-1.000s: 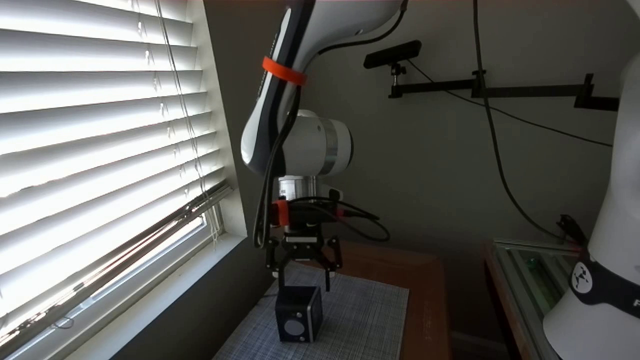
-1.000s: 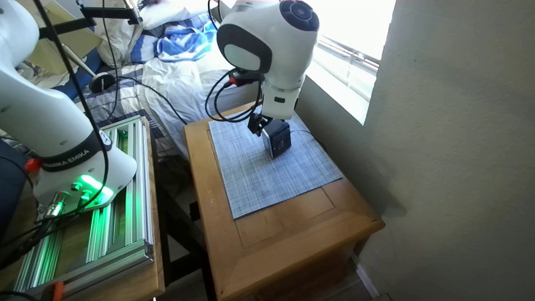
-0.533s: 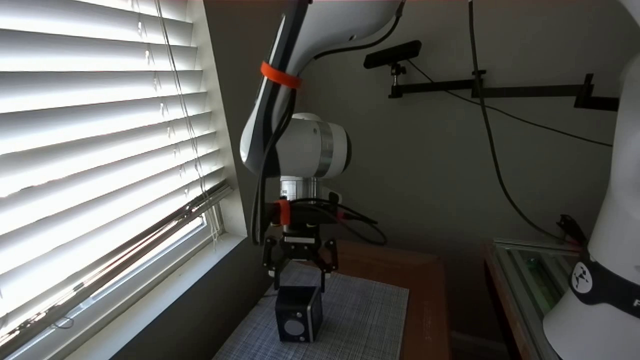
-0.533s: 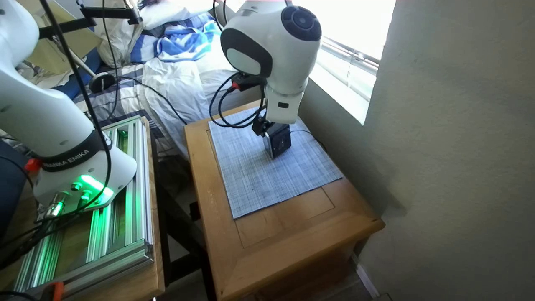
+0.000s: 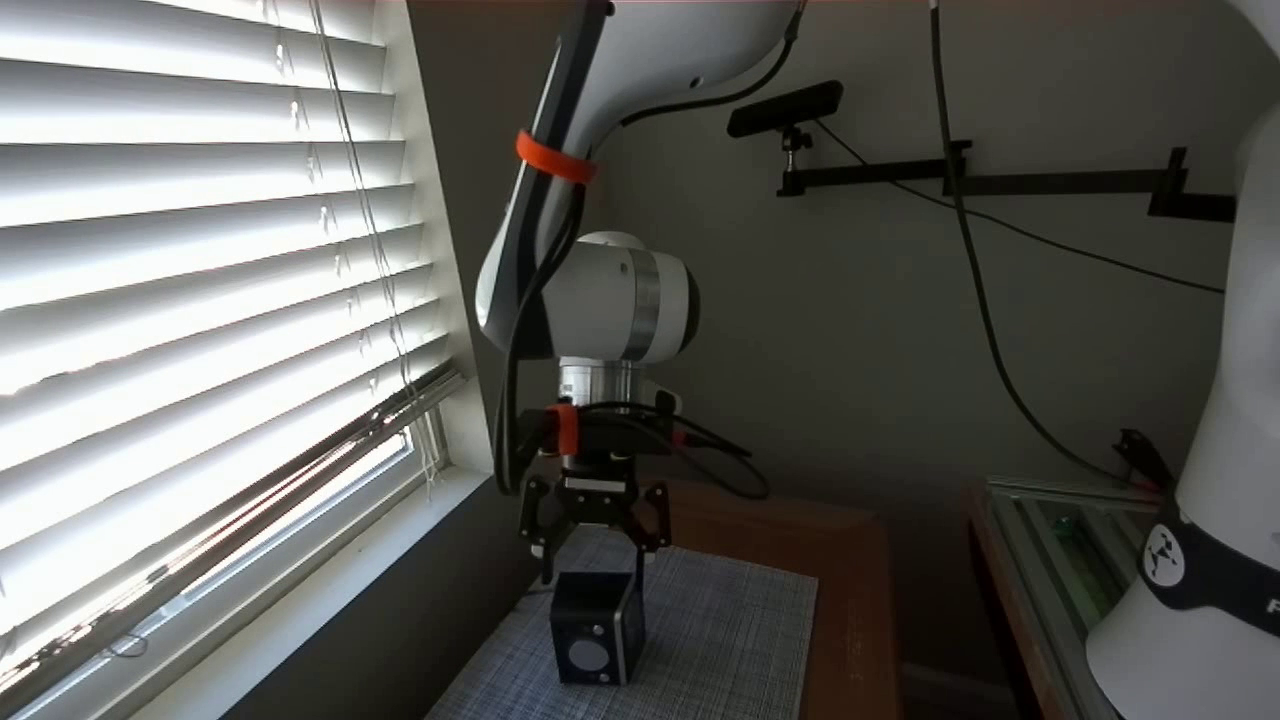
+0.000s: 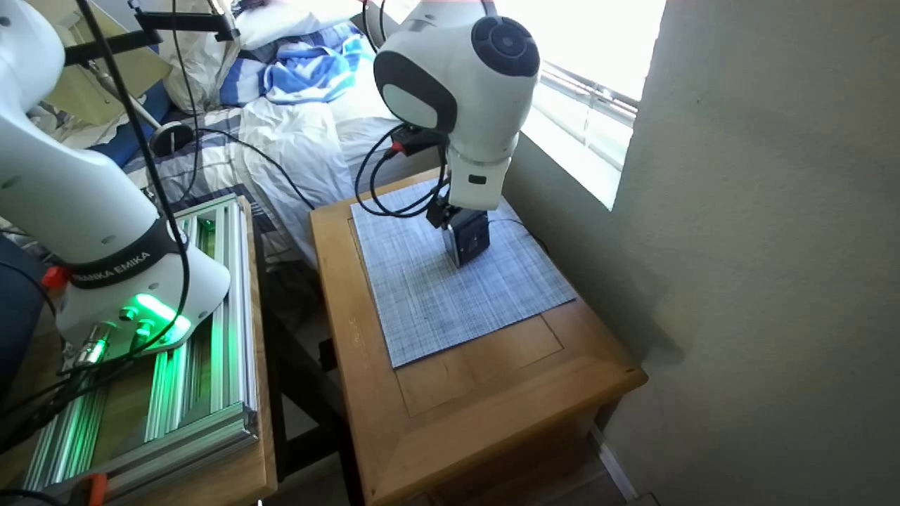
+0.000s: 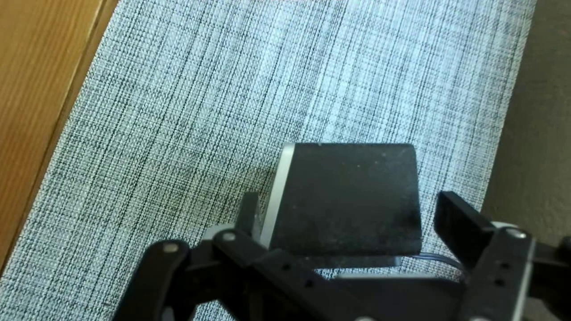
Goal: Turn the black device over
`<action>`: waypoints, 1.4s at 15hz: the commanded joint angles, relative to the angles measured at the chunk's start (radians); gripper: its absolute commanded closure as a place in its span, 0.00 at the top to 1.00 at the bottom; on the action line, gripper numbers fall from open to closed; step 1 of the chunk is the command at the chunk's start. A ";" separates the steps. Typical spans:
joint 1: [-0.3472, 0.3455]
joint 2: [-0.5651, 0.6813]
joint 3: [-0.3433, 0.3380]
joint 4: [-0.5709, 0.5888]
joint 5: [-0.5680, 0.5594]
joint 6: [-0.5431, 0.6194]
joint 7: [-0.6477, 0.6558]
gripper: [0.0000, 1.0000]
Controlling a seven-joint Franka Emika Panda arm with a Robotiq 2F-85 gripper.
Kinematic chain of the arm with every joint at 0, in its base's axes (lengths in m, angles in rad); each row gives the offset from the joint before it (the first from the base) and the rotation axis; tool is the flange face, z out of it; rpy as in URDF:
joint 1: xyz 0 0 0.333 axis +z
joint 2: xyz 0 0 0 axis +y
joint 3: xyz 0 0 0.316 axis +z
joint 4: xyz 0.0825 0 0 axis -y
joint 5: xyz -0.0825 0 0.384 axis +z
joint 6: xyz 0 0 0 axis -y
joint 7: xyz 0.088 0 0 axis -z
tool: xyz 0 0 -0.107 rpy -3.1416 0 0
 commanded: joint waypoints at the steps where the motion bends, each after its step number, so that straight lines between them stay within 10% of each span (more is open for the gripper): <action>1: 0.027 0.029 -0.018 0.032 0.048 0.008 -0.035 1.00; 18: 0.048 0.095 -0.050 0.076 0.028 -0.011 -0.005 1.00; 21: 0.050 0.098 -0.052 0.079 0.029 -0.008 -0.001 0.69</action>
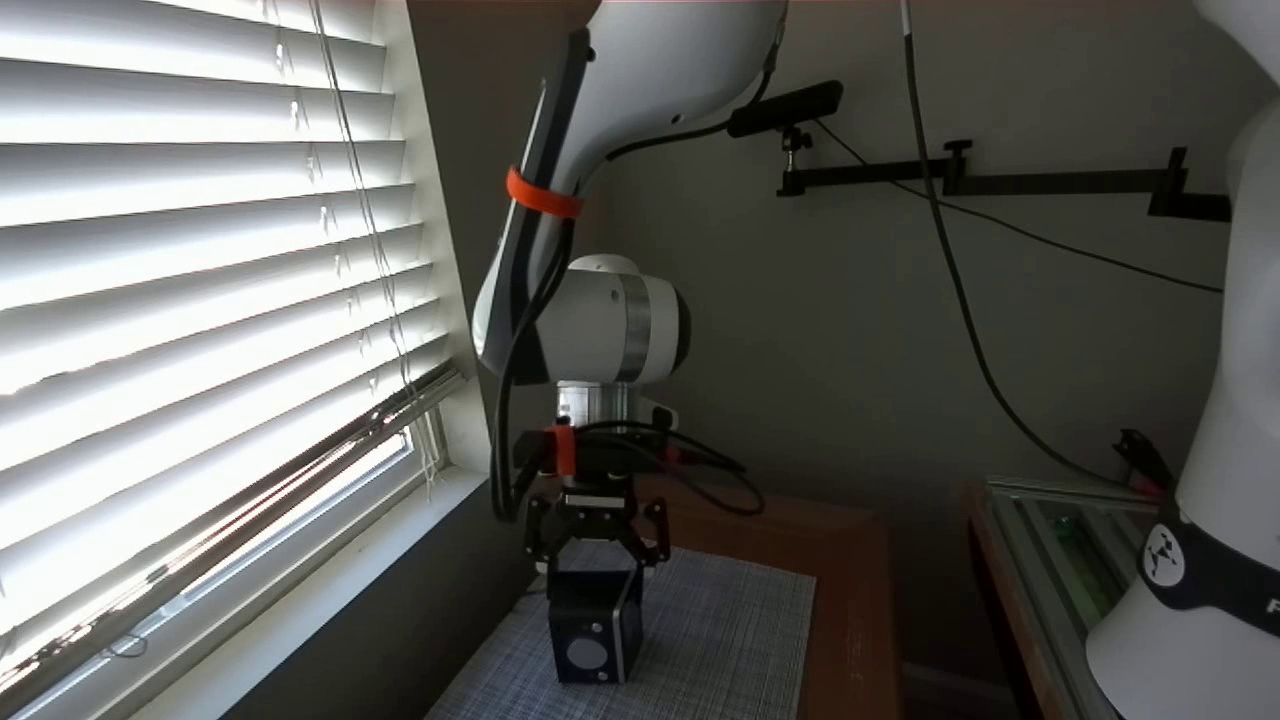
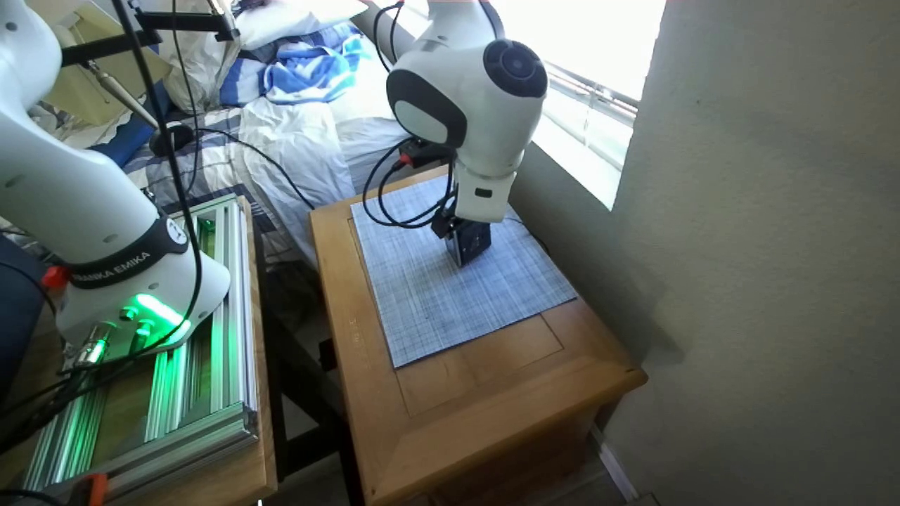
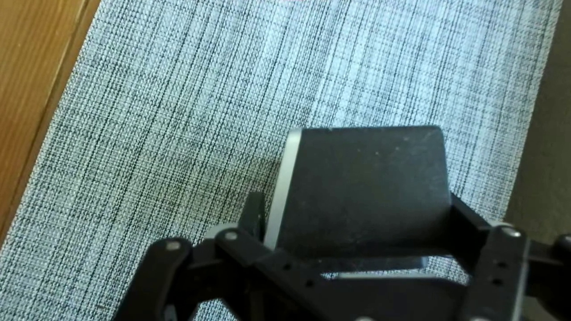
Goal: Turn the black device over
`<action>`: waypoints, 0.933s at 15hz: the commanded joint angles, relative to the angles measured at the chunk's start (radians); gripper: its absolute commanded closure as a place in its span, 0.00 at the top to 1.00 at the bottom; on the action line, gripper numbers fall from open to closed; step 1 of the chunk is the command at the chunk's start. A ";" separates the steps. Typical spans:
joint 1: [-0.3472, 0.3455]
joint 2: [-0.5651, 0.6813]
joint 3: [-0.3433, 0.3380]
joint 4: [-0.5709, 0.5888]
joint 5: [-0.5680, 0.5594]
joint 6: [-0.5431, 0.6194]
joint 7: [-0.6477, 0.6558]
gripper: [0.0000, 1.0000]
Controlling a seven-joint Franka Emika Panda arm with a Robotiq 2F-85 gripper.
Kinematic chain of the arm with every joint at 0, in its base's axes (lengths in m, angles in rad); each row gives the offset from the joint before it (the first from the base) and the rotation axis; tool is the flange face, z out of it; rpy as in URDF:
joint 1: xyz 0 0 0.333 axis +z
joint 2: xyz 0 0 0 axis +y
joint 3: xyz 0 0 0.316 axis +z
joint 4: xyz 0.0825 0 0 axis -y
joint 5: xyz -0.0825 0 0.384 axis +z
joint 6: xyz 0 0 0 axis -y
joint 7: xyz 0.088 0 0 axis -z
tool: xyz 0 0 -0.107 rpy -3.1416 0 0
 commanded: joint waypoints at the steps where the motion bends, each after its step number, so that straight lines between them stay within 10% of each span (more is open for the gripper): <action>1: 0.016 0.021 -0.016 0.028 0.023 -0.006 0.001 0.68; 14: 0.199 -0.076 -0.143 -0.109 -0.073 0.261 0.249 0.68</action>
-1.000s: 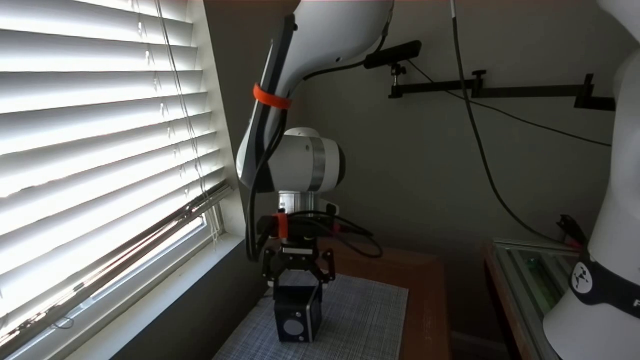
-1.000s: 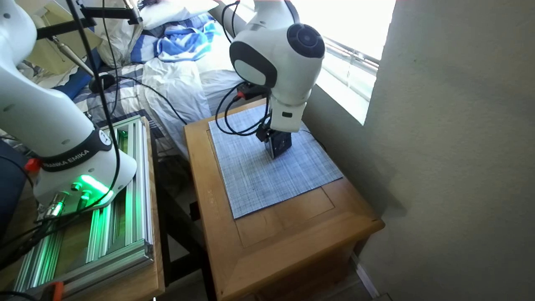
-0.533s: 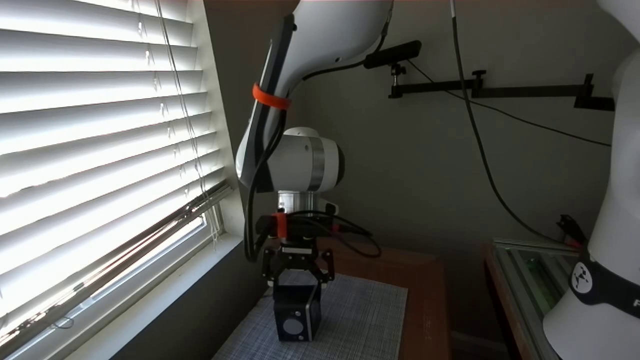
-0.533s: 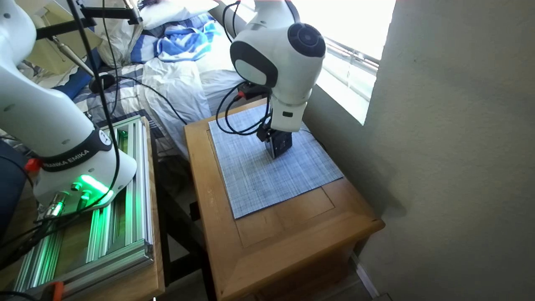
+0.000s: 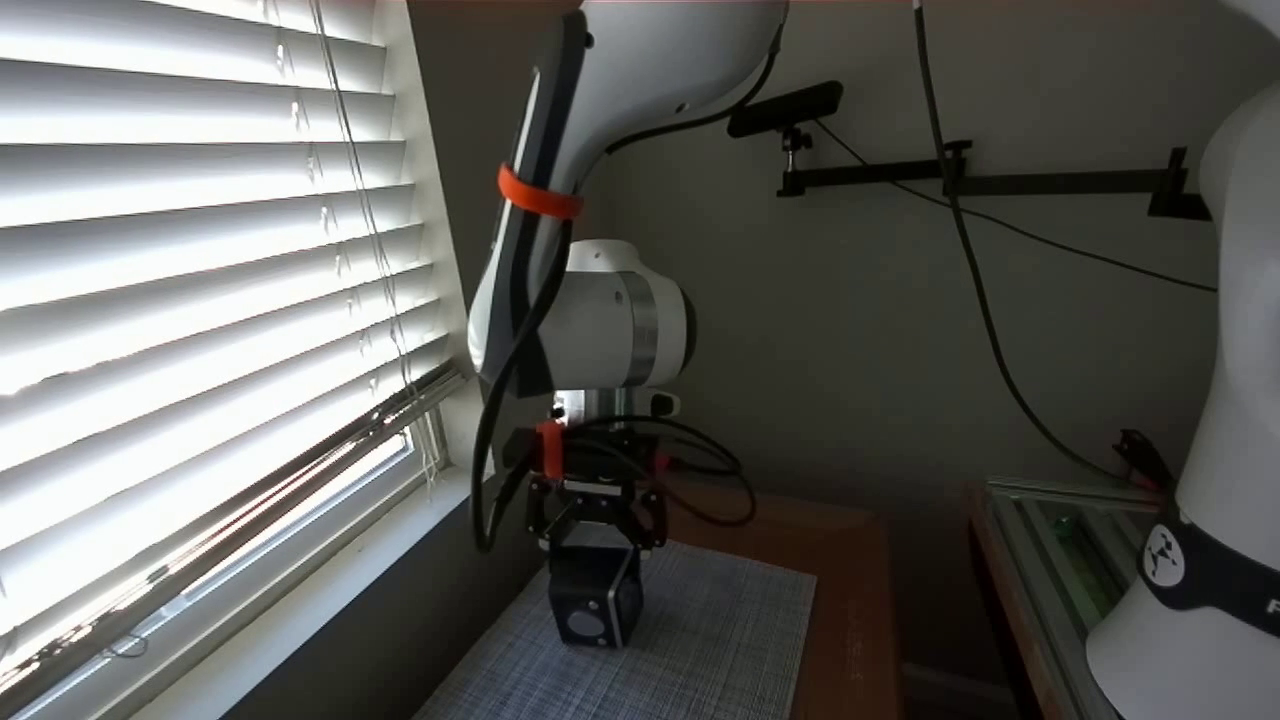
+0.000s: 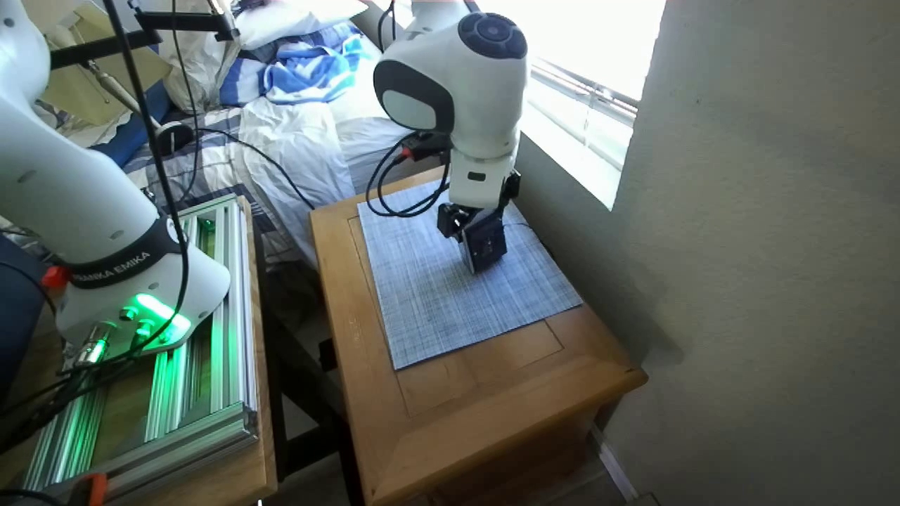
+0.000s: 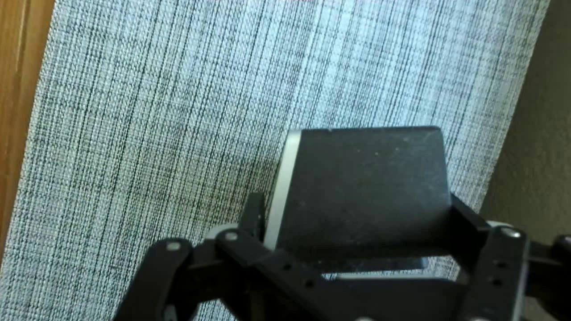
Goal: Turn the black device over
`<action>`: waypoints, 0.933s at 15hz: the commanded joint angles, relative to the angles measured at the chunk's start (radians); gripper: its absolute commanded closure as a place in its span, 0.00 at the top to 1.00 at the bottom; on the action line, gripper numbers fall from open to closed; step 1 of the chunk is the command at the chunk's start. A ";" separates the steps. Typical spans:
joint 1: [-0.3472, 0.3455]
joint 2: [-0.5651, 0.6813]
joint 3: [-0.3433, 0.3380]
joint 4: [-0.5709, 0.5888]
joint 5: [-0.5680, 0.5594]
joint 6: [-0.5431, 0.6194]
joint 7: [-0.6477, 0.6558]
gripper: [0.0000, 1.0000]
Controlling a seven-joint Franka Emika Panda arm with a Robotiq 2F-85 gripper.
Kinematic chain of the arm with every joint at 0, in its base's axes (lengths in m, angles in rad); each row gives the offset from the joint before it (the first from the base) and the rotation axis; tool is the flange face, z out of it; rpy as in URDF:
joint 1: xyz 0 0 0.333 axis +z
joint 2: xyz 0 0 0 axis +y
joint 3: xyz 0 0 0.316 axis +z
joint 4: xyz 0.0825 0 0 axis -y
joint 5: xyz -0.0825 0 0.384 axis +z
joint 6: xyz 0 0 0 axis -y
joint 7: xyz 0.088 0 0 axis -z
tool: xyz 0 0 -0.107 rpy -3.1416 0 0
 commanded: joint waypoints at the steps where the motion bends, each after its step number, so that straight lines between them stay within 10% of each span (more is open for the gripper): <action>1: 0.082 -0.042 -0.063 -0.071 -0.075 0.115 0.130 0.68; 9: 0.405 0.006 -0.329 -0.139 -0.302 0.239 0.434 0.68; 14: 0.469 0.021 -0.375 -0.136 -0.499 0.211 0.635 0.68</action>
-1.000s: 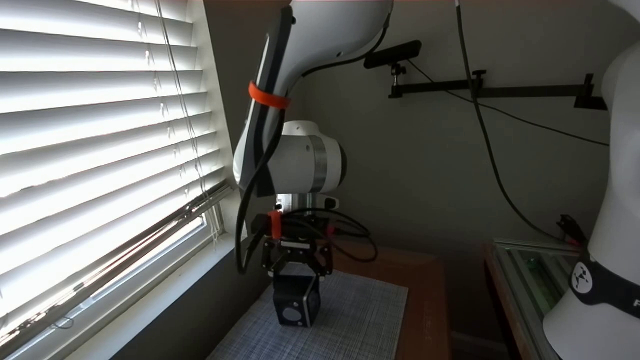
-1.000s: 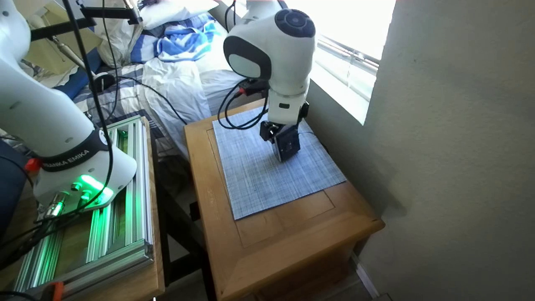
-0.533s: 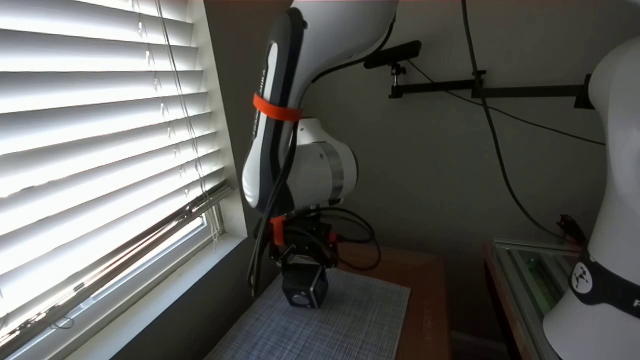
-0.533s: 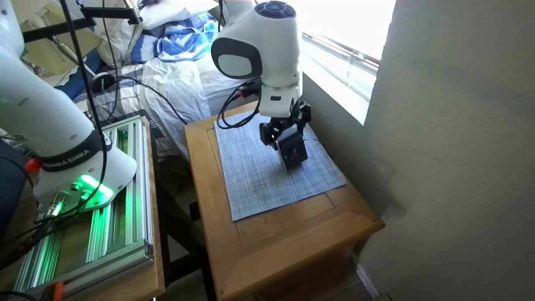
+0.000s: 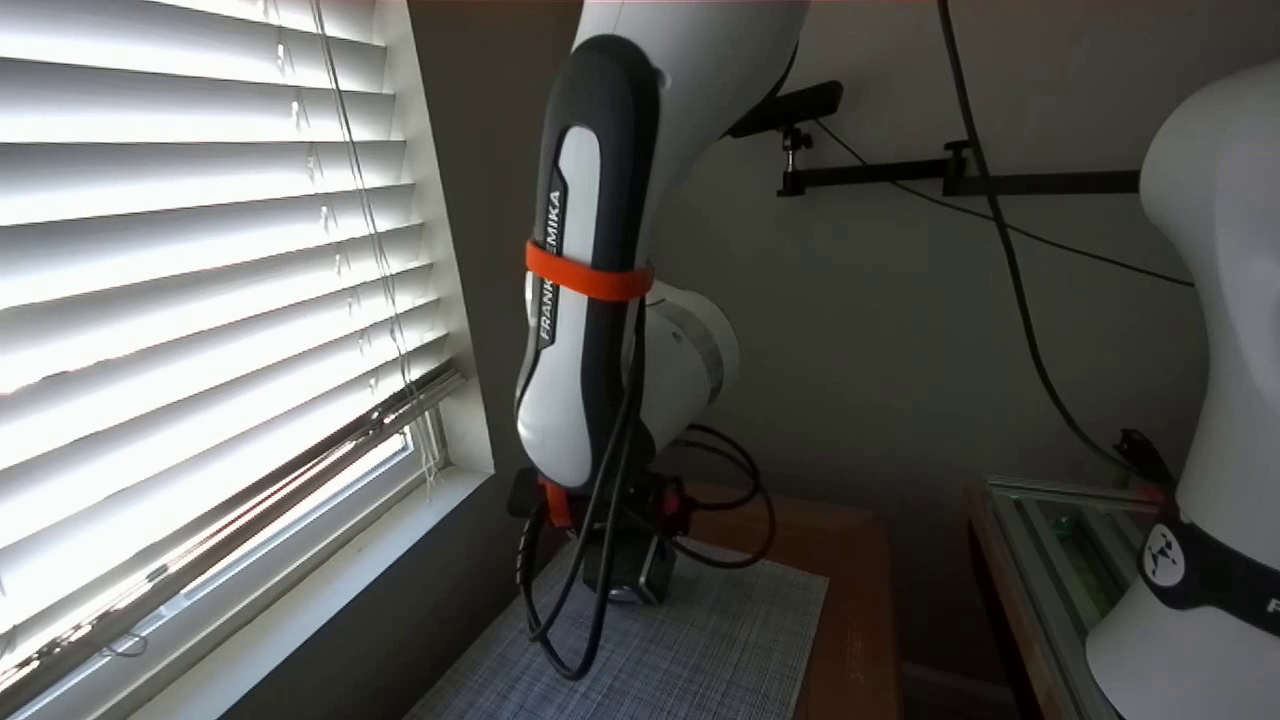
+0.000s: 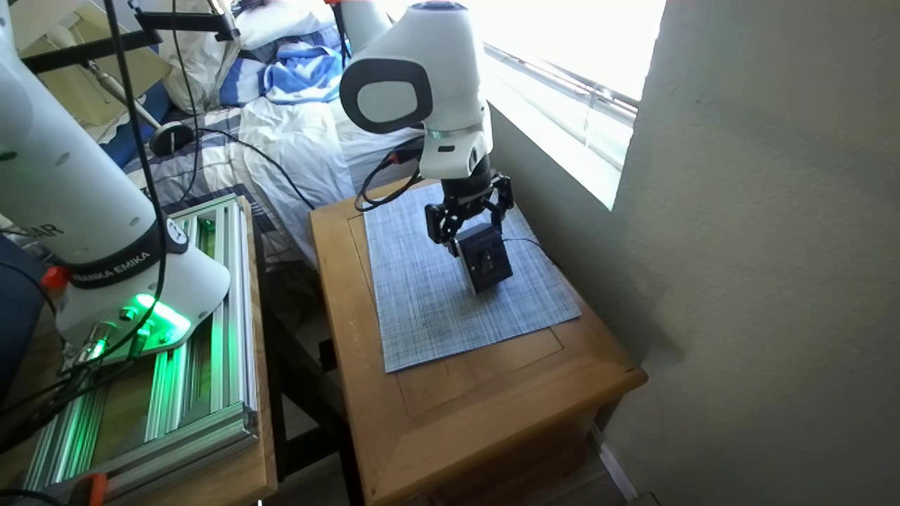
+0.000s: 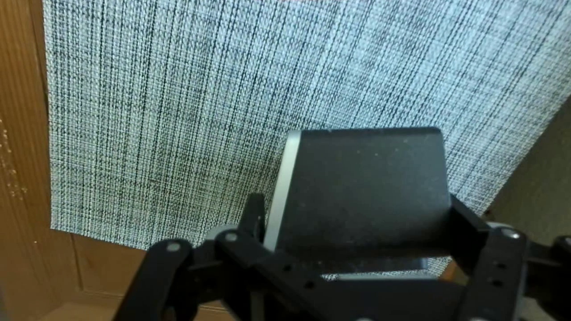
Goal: Turn the black device over
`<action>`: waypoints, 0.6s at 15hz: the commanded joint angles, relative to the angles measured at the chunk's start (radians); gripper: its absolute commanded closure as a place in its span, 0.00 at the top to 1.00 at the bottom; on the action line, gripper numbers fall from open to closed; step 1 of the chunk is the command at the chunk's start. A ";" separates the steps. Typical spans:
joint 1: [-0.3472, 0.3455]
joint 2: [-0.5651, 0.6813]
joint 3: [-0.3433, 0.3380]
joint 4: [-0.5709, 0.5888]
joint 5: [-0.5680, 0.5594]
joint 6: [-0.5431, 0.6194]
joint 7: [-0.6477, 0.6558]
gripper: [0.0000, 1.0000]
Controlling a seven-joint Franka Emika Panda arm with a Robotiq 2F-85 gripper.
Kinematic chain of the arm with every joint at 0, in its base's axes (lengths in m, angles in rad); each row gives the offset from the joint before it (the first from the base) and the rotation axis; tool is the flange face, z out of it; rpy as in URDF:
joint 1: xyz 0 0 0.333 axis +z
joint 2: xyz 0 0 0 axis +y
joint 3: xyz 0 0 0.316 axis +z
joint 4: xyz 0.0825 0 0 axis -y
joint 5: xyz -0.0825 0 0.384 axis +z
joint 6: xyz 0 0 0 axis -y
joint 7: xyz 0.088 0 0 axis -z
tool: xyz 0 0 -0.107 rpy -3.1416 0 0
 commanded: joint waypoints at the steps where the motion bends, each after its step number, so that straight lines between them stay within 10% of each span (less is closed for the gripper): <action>1: 0.052 0.000 -0.046 -0.005 -0.115 -0.005 0.130 0.68; 9: 0.053 0.002 -0.024 0.001 -0.202 -0.014 0.225 0.68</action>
